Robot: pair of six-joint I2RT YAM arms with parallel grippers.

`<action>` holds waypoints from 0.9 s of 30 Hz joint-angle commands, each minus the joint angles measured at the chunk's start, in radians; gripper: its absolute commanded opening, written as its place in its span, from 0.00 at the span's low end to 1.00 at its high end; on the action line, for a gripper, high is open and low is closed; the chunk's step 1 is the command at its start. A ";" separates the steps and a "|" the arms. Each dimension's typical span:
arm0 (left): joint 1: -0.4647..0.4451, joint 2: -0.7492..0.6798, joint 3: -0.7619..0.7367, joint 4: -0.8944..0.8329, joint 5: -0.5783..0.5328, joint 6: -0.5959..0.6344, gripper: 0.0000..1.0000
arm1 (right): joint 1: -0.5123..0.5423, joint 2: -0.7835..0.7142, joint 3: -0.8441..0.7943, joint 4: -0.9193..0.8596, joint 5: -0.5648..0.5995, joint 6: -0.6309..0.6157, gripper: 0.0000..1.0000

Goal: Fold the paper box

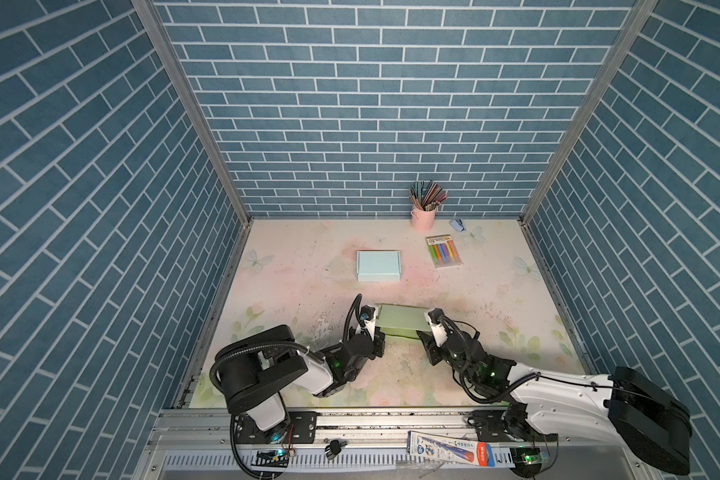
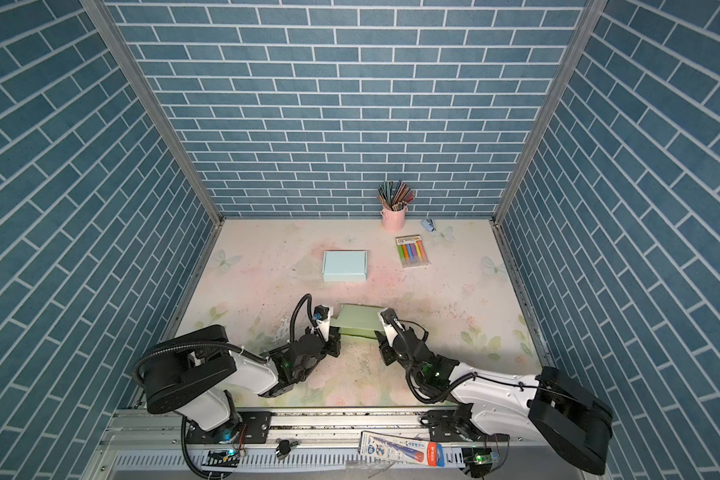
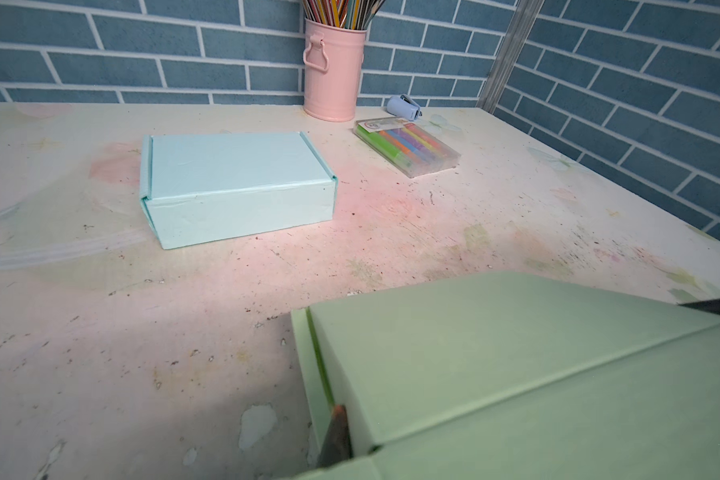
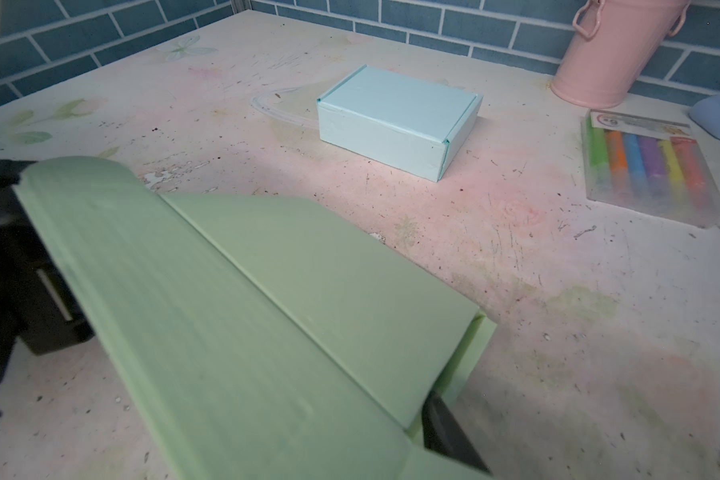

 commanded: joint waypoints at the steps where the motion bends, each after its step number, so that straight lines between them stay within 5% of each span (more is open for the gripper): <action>1: -0.022 0.023 0.028 -0.053 0.039 -0.039 0.07 | 0.011 -0.059 -0.037 0.021 -0.048 0.067 0.55; 14: -0.021 0.076 0.065 -0.069 0.066 -0.023 0.07 | 0.011 -0.410 -0.167 -0.097 -0.054 0.141 0.71; 27: -0.020 0.079 0.083 -0.106 0.036 -0.031 0.07 | 0.011 -0.729 -0.229 -0.227 -0.117 0.165 0.73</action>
